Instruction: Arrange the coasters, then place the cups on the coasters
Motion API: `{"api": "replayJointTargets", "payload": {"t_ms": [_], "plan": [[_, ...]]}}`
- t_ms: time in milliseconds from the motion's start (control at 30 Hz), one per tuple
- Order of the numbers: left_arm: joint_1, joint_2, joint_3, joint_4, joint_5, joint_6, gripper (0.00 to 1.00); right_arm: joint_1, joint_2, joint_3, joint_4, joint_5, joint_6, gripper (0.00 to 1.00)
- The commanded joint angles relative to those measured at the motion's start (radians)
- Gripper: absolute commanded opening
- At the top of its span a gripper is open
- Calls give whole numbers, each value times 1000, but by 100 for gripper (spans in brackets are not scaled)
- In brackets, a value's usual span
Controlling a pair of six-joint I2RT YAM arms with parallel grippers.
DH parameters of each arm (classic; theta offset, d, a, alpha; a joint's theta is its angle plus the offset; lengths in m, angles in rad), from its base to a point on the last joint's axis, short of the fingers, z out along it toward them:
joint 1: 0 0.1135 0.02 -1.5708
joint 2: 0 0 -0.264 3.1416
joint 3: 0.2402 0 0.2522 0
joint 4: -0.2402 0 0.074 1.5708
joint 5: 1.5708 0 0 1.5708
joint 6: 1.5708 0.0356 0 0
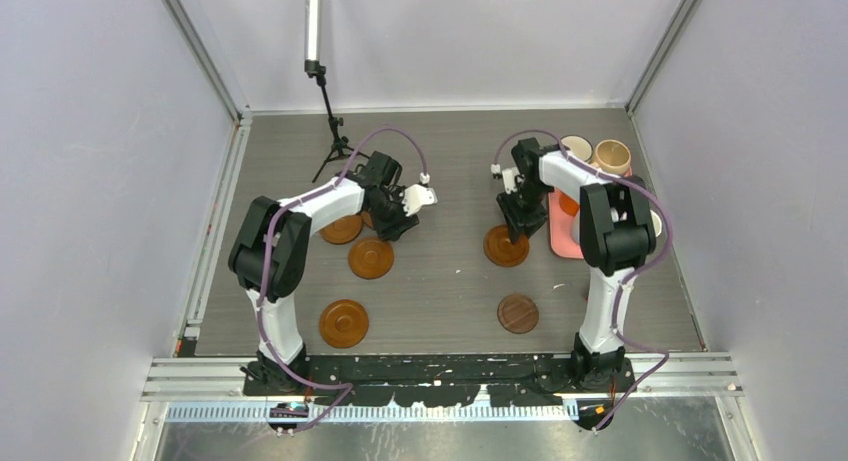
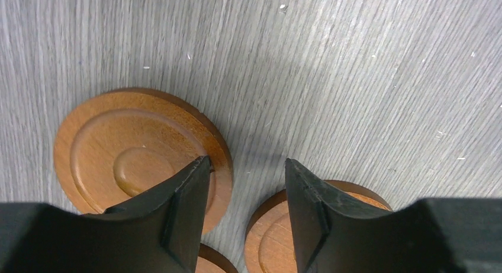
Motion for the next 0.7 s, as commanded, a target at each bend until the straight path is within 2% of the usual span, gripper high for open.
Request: {"api": "replayJointTargets", "payload": {"t_ms": [0,233,333,400,533,667], "plan": [[-11,3,24,30,65,68,50,3,166,206,184,19,102,32],[-6,57,142,36,71,-64,50,6,337,478,150,-12,200,31],[22,40,174,53,68,-175,56,6,360,549,137,-55,225,34],[46,4,174,64,52,-245,62,5,334,555,142,-96,230,39],[111,-58,141,52,-22,-340,68,4,256,496,177,-128,231,43],[170,-74,89,38,-171,-323,73,4,237,473,172,-106,233,51]]}}
